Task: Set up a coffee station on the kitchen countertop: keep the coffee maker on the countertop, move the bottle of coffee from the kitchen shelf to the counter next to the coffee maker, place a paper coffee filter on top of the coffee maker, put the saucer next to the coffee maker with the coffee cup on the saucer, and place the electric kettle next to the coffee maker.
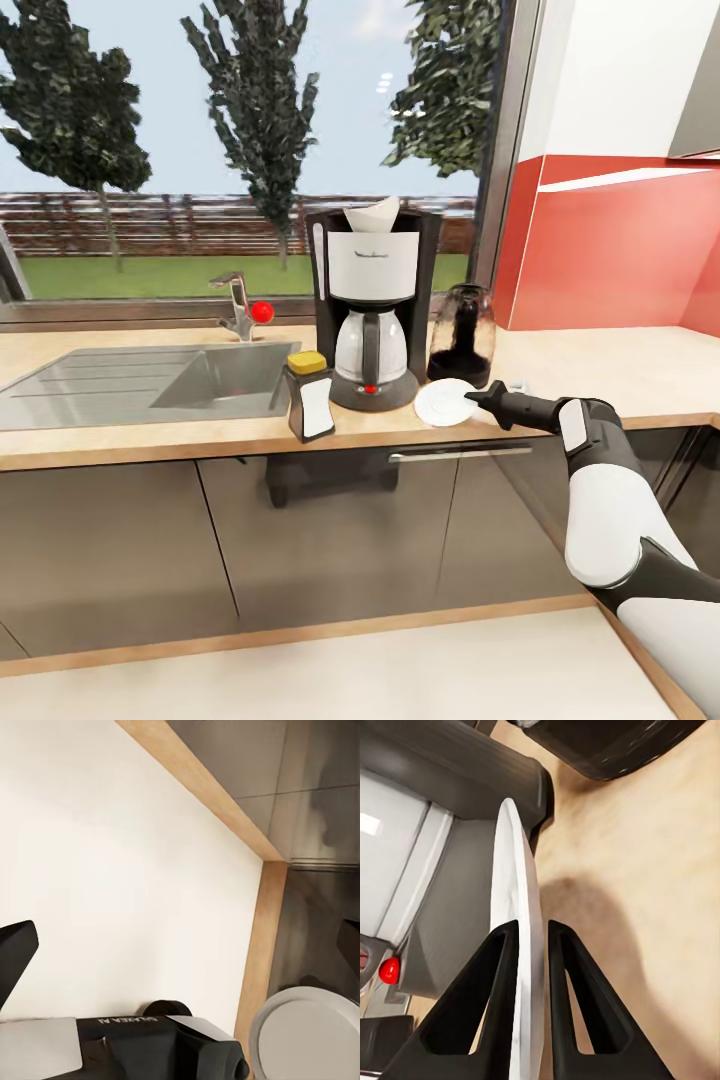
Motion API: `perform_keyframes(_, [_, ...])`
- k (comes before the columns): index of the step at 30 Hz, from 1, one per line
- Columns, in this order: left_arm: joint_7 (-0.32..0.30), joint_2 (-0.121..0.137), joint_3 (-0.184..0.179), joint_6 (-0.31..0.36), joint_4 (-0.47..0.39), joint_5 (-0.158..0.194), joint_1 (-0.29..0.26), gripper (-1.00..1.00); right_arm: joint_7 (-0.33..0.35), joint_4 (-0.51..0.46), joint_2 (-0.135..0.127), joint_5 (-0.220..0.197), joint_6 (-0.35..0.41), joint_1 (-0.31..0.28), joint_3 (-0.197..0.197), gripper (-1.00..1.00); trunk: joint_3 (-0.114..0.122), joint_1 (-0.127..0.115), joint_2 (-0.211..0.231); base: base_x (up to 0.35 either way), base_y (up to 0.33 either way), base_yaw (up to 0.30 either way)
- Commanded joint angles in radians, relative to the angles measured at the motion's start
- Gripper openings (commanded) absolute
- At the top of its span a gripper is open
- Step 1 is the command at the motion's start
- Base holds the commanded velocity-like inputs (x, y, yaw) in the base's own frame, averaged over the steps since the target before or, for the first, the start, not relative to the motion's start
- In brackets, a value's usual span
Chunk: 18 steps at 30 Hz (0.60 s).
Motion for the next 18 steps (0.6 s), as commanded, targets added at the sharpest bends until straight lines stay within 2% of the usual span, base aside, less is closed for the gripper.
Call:
perform_keyframes(1, [-0.003,0.000,-0.008,0.010,0.000,0.010,0.000,1.00,0.008,0.000,0.000,0.019,0.001,-0.001,-0.004,-1.00,-0.001,0.000,0.000,0.009,0.000,0.000])
perform_keyframes(7, [-0.003,0.000,-0.008,0.011,0.000,0.010,0.000,1.00,0.008,0.000,0.000,0.019,0.001,-0.001,-0.004,-1.00,-0.001,0.000,0.000,0.078,0.000,0.000])
perform_keyframes(18, [-0.003,0.000,-0.007,0.011,0.000,0.010,0.000,1.00,0.007,0.001,0.000,0.019,0.001,-0.001,-0.004,-1.00,-0.001,0.000,0.000,0.005,0.000,0.000])
